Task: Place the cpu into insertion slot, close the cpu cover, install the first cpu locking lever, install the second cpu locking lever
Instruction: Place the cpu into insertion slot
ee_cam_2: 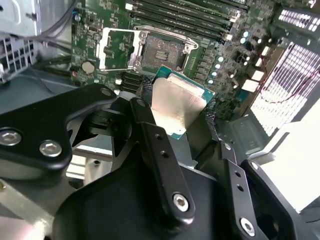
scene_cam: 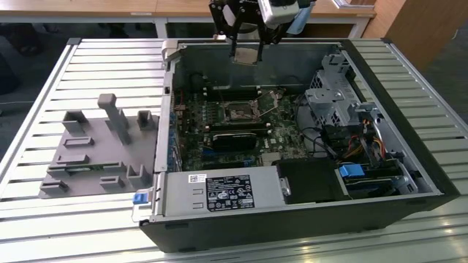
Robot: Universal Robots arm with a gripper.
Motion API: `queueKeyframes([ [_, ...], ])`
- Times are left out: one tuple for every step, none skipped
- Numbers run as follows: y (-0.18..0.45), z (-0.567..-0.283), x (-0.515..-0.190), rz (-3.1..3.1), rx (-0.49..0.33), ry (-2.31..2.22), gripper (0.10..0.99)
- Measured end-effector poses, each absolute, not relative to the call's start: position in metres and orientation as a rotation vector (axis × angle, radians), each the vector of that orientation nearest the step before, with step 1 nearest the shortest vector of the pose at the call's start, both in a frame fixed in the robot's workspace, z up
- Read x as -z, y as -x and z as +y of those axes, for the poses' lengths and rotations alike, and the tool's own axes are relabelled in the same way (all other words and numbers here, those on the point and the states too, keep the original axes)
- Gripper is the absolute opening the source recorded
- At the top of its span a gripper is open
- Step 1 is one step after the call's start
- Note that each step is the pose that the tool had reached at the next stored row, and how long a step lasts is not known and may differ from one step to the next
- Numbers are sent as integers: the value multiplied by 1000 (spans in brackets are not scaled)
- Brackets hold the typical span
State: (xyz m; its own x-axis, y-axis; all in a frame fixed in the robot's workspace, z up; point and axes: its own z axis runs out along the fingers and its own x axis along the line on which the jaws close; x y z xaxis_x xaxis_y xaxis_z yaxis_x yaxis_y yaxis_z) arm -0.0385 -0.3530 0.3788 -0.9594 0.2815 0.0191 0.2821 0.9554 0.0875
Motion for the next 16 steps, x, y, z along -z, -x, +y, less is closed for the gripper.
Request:
queueKeyframes([
  [39, -353, -379, -3097, 140, 474, 525],
  [38, -353, -379, -3093, 140, 502, 525],
  [39, -353, -379, -3089, 140, 529, 525],
  [39, -353, -379, -3085, 140, 557, 525],
  [39, -353, -379, -3081, 140, 584, 525],
  [39, -353, -379, -3077, 140, 611, 525],
  [39, -353, -378, -3072, 140, 639, 525],
  [39, -353, -378, -3067, 140, 666, 525],
  [39, -353, -378, -3062, 140, 693, 525],
  [39, -353, -378, -3056, 140, 722, 525],
  [39, -353, -378, -3050, 139, 749, 525],
  [39, -353, -378, -3045, 139, 775, 525],
  [39, -353, -378, -3038, 139, 803, 525],
  [39, -353, -378, -3032, 139, 831, 525],
  [38, -353, -378, -3025, 139, 858, 525],
  [38, -353, -378, -3018, 139, 886, 525],
])
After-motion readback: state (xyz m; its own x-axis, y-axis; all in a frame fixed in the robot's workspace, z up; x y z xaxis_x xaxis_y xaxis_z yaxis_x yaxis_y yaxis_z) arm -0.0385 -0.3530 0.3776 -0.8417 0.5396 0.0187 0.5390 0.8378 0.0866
